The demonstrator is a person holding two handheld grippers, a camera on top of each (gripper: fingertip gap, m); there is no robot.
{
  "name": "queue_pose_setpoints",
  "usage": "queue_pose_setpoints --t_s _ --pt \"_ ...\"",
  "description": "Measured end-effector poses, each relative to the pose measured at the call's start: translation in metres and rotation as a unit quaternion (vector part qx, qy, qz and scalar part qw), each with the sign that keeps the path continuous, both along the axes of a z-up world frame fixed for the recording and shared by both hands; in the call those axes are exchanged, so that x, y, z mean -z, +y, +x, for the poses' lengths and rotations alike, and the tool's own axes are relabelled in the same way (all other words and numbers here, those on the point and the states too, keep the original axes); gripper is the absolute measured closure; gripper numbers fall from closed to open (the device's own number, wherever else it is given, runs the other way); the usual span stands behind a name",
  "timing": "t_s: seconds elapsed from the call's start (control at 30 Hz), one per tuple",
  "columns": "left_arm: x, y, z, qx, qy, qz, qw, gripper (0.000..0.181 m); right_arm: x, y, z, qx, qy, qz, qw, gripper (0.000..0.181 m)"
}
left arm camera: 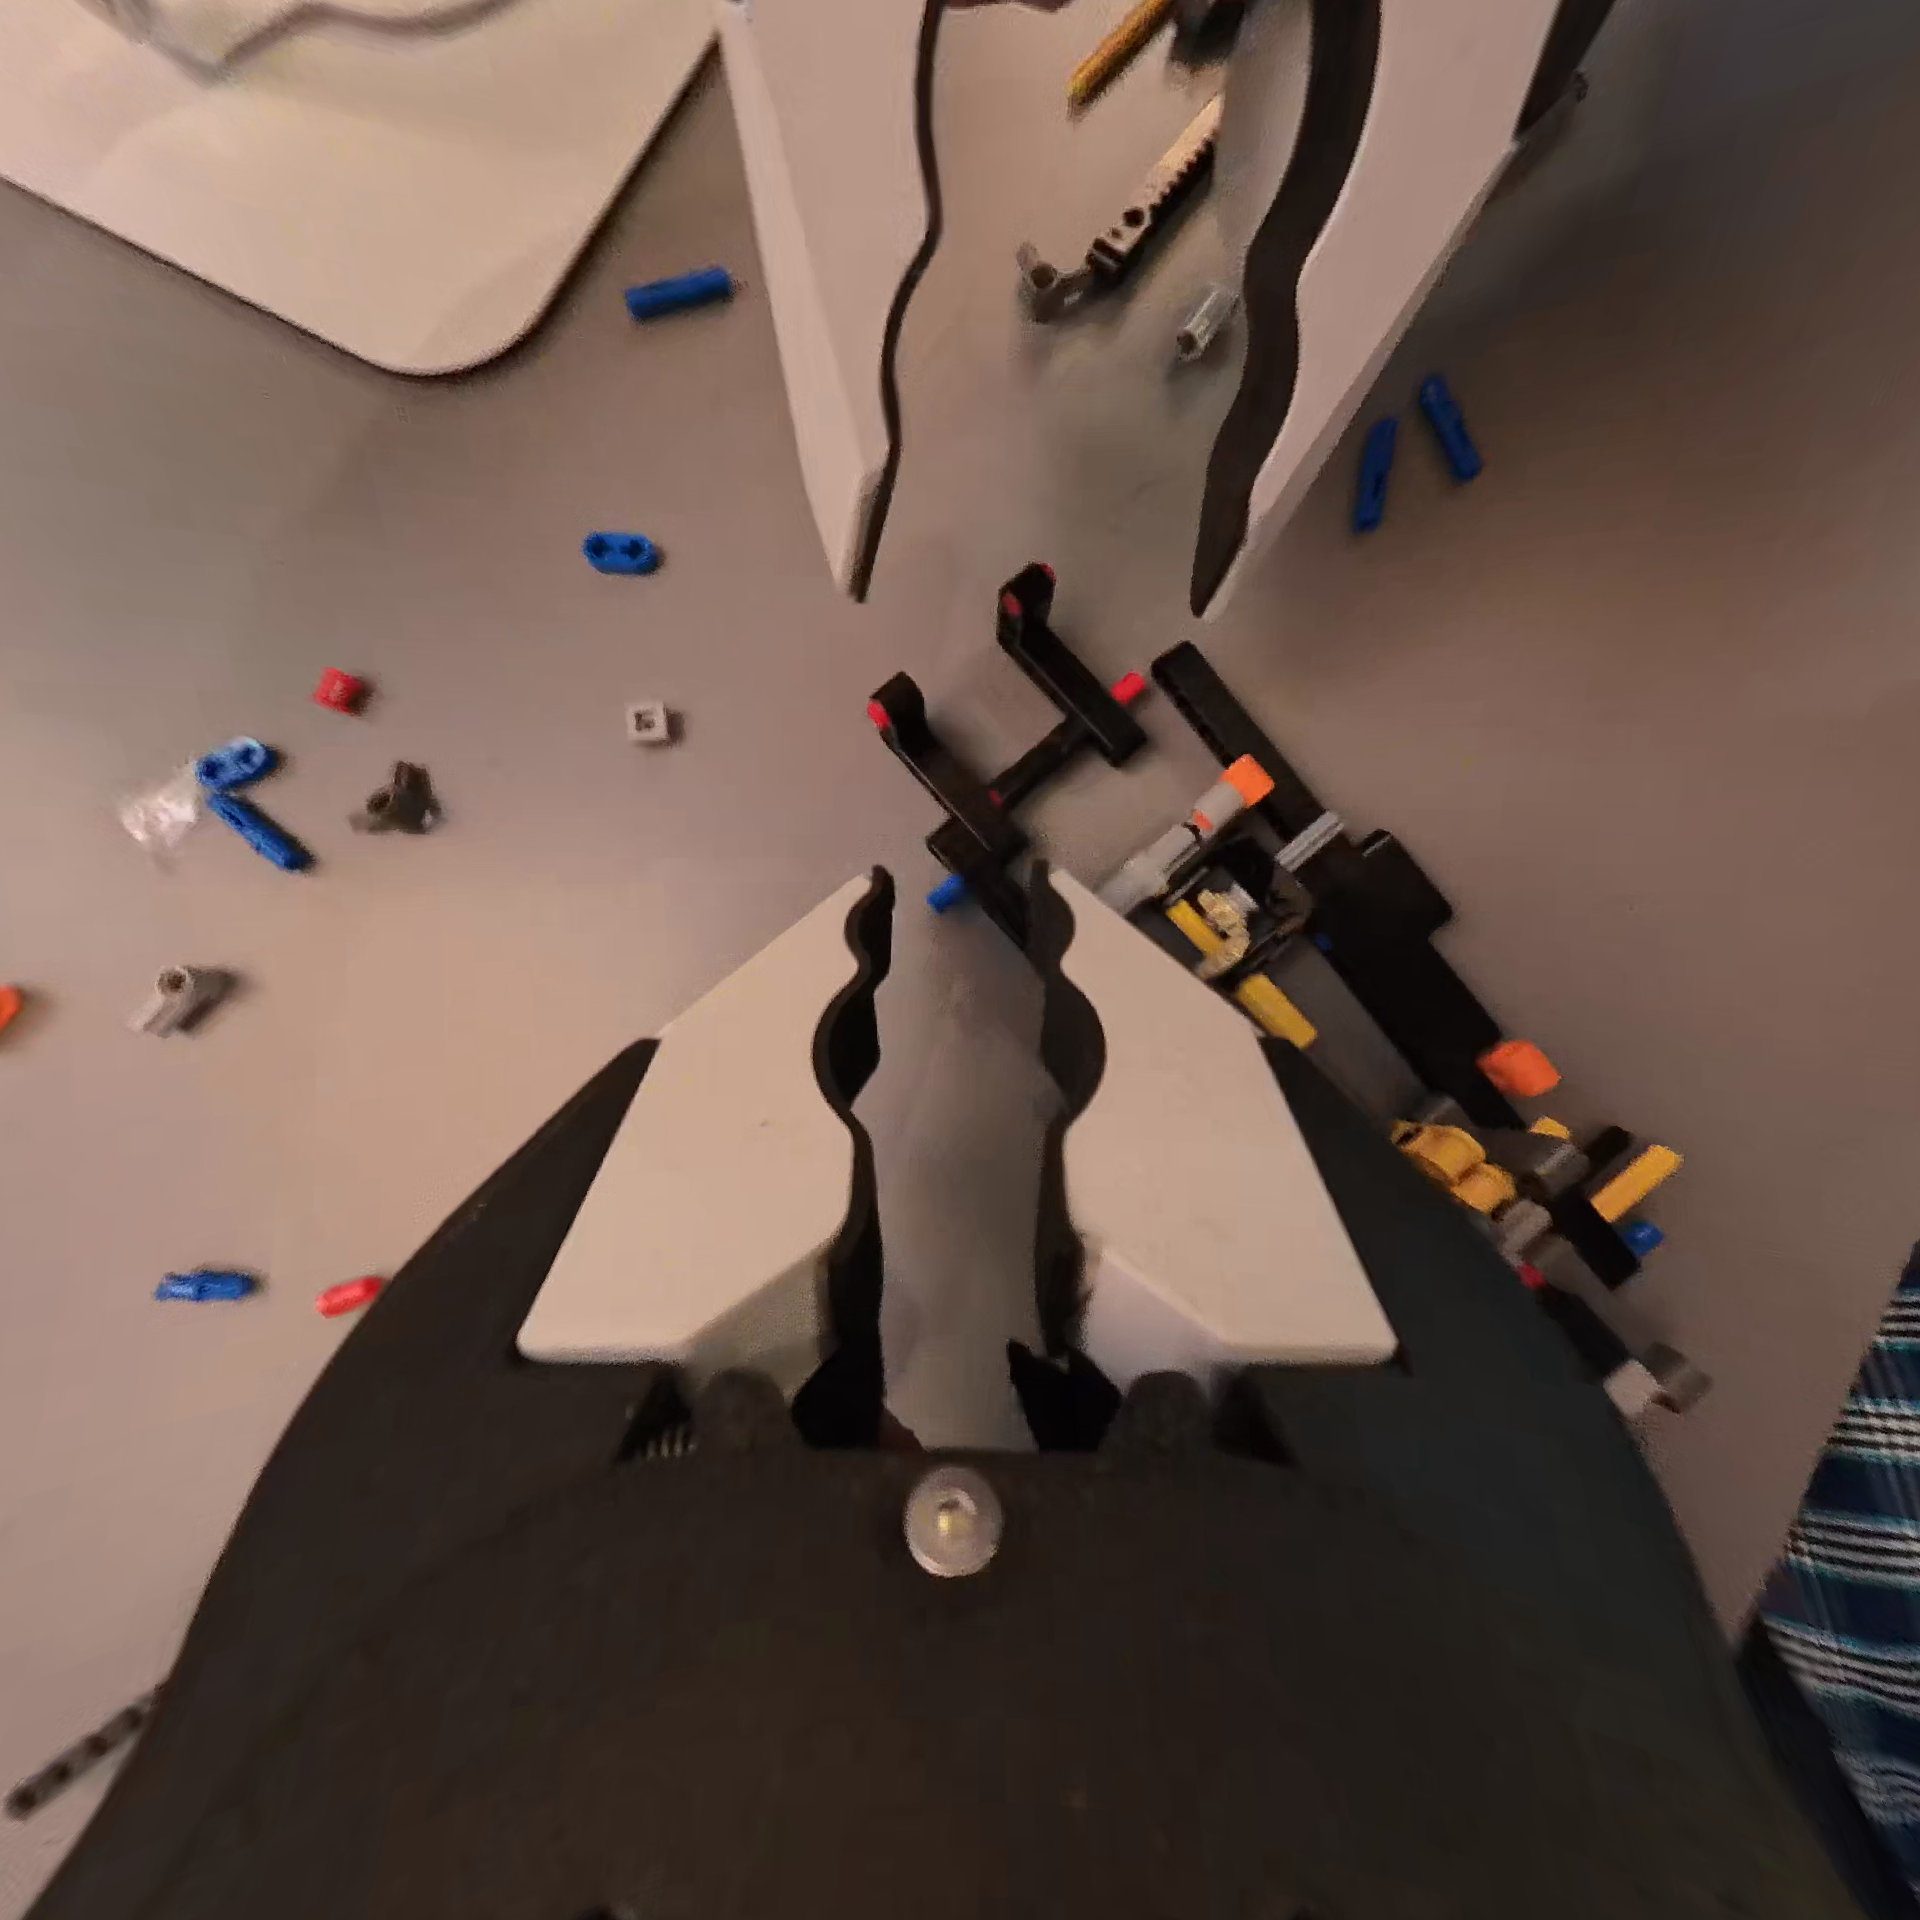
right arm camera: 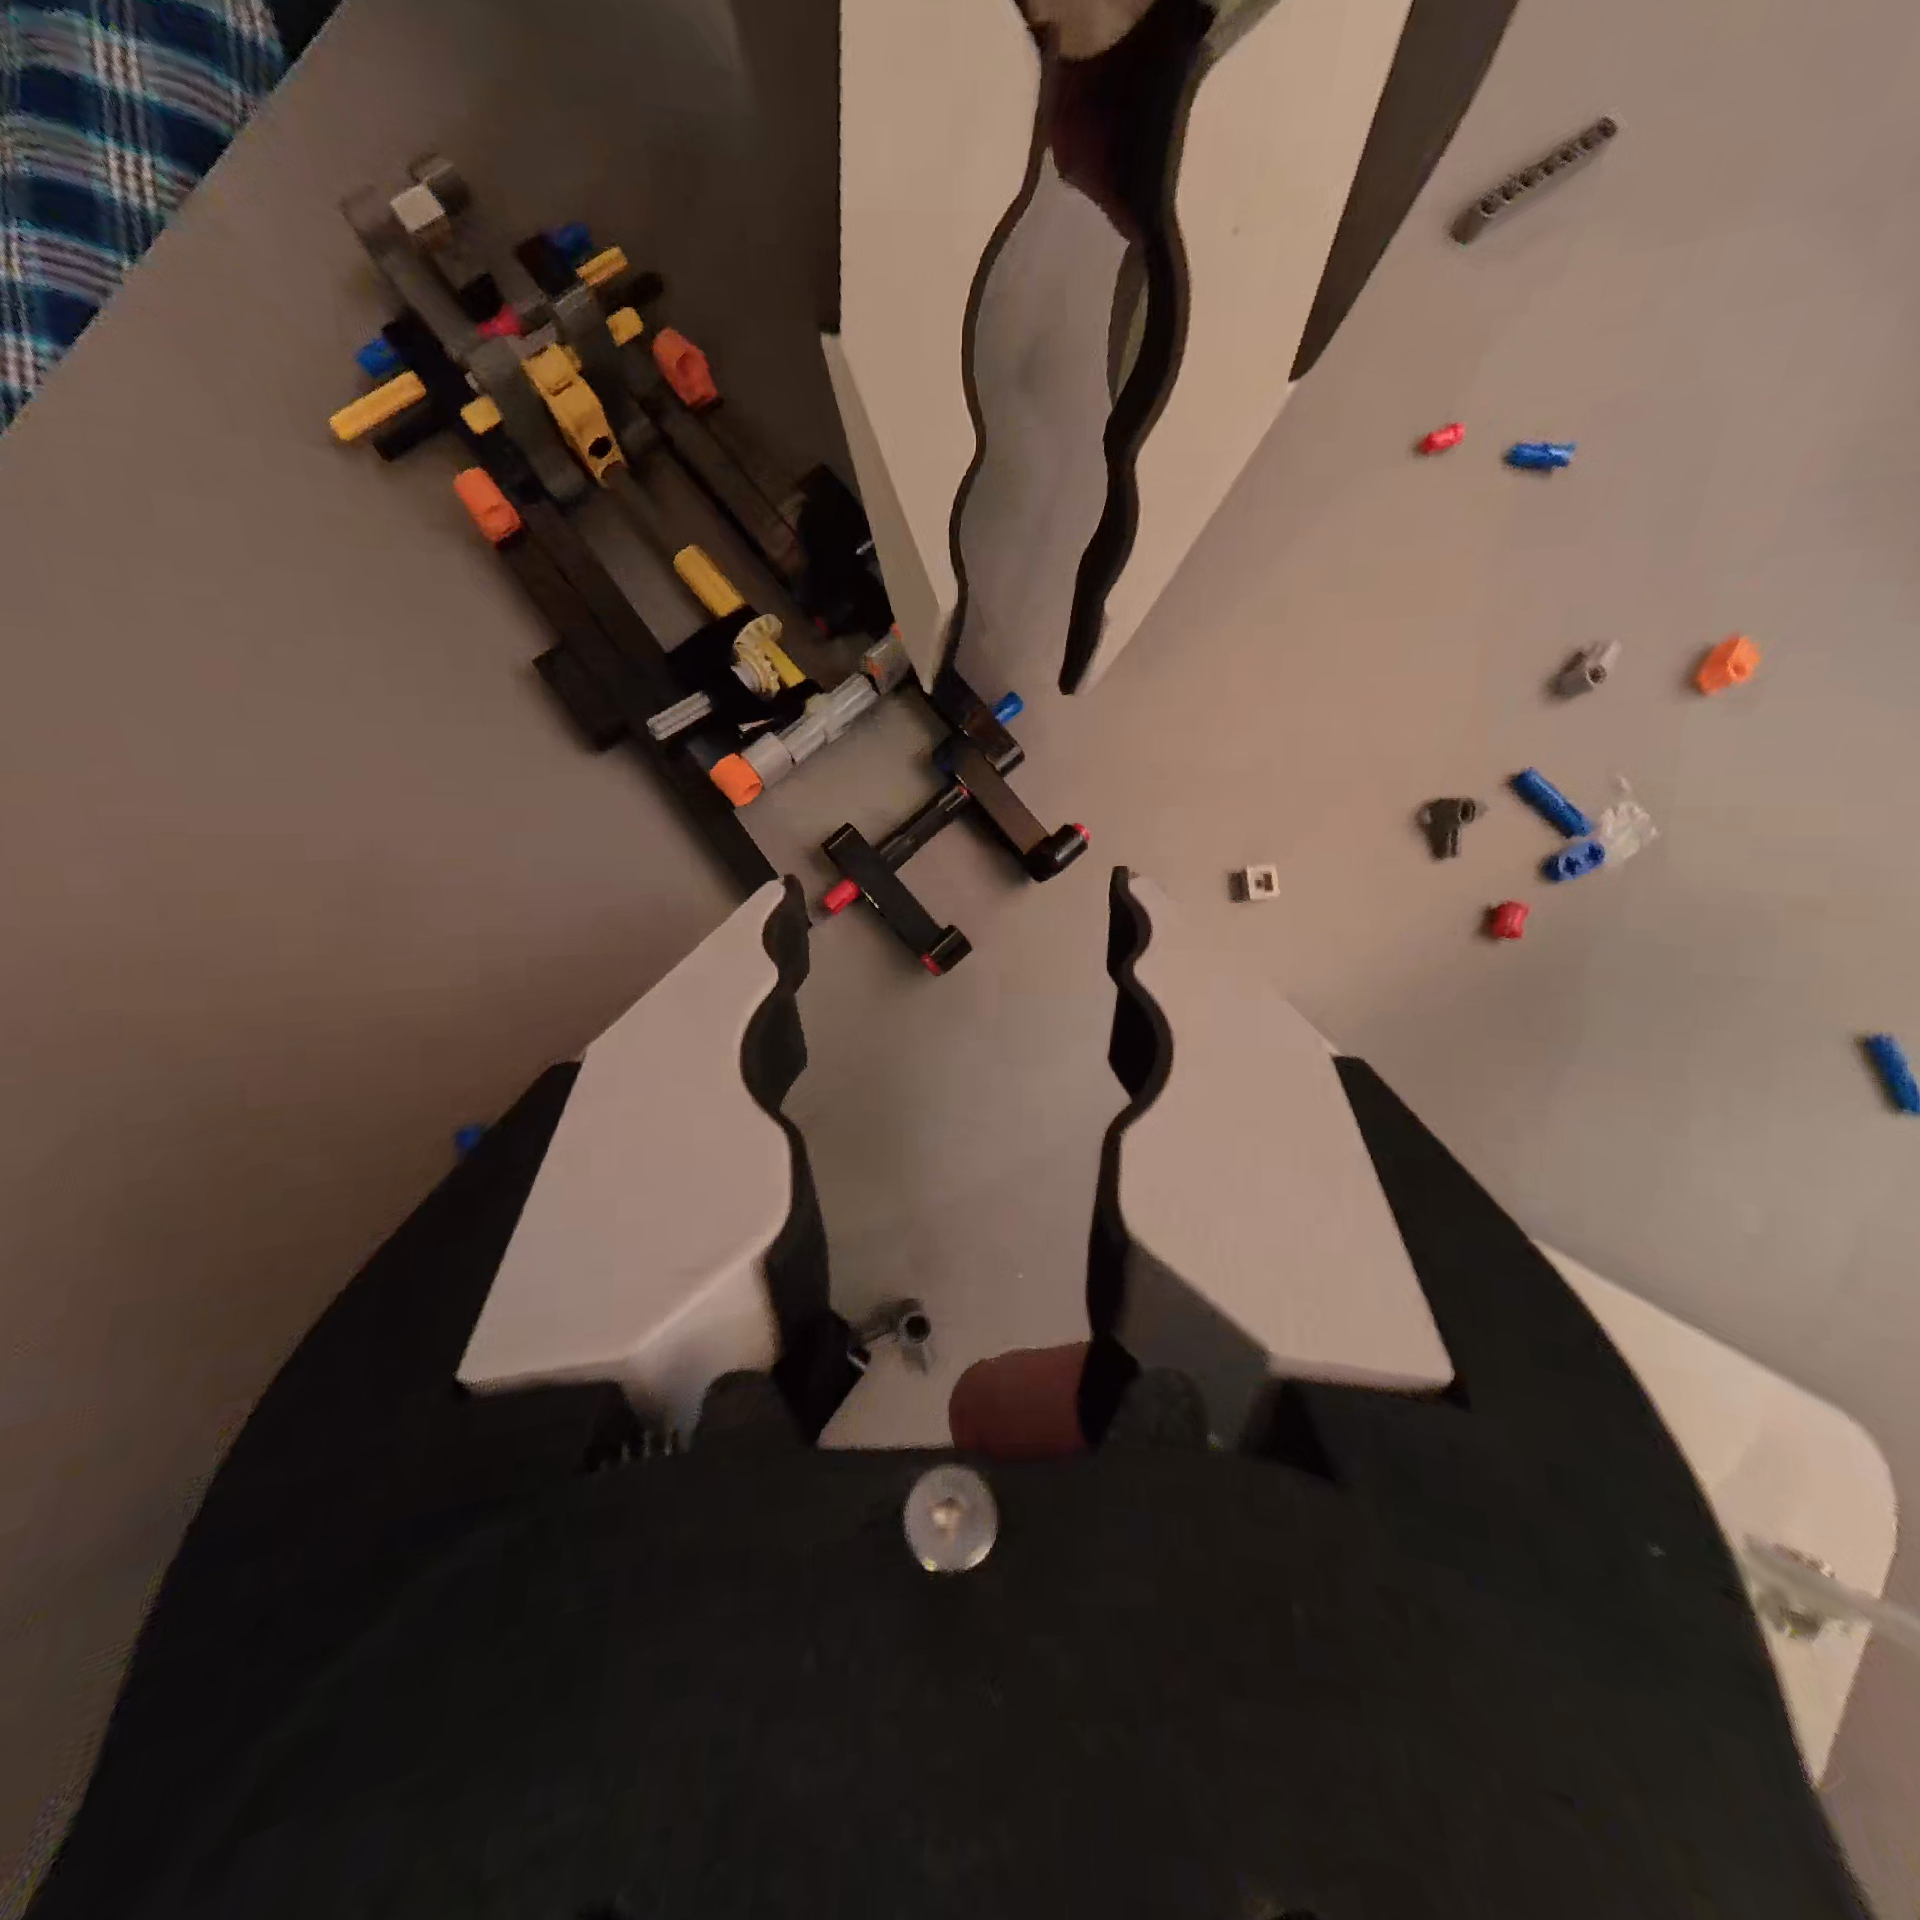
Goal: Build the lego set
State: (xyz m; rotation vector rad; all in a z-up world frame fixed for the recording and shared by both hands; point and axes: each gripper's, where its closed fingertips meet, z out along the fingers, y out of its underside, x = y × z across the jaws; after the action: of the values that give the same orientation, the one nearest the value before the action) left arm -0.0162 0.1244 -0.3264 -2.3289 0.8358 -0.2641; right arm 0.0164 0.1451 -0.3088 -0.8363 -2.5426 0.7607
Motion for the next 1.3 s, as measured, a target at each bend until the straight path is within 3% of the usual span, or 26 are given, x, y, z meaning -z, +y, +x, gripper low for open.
queue_pose_setpoints --t_s 0.2,0.6,0.93,1.07,1.3 --pt "0.007 -0.01 0.003 -0.028 -0.003 -0.026 0.999 0.162 0.008 -0.009 -0.003 -0.09 -0.026 0.021 0.995 0.126" --pt "0.012 -0.008 0.01 0.006 -0.004 -0.031 1.0 0.167 0.022 -0.023 -0.003 -0.189 -0.087 0.061 0.976 0.118" --pt "0.012 -0.008 0.013 0.028 -0.017 -0.018 0.999 0.168 0.029 -0.022 0.002 -0.212 -0.106 0.051 0.97 0.126" --pt "0.012 -0.009 0.016 0.03 -0.021 -0.018 0.999 0.168 0.03 -0.021 0.004 -0.201 -0.113 0.039 0.972 0.119" --pt "0.012 -0.009 0.016 0.027 -0.022 -0.018 0.999 0.167 0.032 -0.026 0.007 -0.188 -0.109 0.021 0.976 0.124"
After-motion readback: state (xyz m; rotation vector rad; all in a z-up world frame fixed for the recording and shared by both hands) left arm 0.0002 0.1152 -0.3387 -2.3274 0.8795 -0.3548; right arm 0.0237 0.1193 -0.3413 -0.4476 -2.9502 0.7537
